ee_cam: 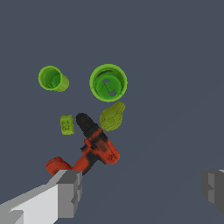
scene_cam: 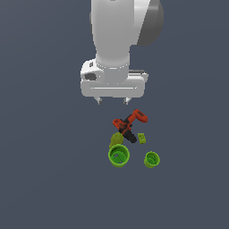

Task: Pick up a designated object from a clutter of objects.

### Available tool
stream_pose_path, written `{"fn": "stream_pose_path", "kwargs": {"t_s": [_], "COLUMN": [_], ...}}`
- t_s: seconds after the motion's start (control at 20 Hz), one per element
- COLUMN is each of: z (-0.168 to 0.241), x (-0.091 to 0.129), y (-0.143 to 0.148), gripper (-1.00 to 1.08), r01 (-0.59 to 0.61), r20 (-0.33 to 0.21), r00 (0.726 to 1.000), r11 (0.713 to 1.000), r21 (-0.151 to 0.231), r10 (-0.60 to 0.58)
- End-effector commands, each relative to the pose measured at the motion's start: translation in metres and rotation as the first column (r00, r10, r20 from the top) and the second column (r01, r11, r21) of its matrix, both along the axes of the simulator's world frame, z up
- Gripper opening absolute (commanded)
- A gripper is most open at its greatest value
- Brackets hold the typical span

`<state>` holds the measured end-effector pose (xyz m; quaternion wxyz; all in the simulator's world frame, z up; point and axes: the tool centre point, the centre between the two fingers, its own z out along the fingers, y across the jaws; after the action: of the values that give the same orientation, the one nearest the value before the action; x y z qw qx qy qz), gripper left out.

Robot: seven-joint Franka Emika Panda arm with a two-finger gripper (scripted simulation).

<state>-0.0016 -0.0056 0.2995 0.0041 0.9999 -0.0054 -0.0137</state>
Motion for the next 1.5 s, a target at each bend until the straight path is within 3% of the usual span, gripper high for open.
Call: {"fn": "stream_pose_path", "kwargs": {"t_s": [0.0,0.5,0.75,1.1,1.45], "z": [0.0,-0.001,-0.012,-0.046,-0.107], "x": [0.0,0.001,0.003,0.008,0.013], "y": [0.0,0.002,0.006,0.02,0.046], "gripper": [1.08,1.08,1.08,1.08,1.08], "r01": [0.0,-0.018,-0.033,-0.086,-0.195], "r20": [0.0,0.004,-0.014,-0.073,-0.166], "r00": [1.0,1.0,0.999,0.994,0.973], "r11": [1.0,1.0,0.999,0.992,0.956], "r21": [0.0,0.004,-0.018,-0.093,-0.217], "r10": [0.0,0.018,0.033,0.08,0.161]}}
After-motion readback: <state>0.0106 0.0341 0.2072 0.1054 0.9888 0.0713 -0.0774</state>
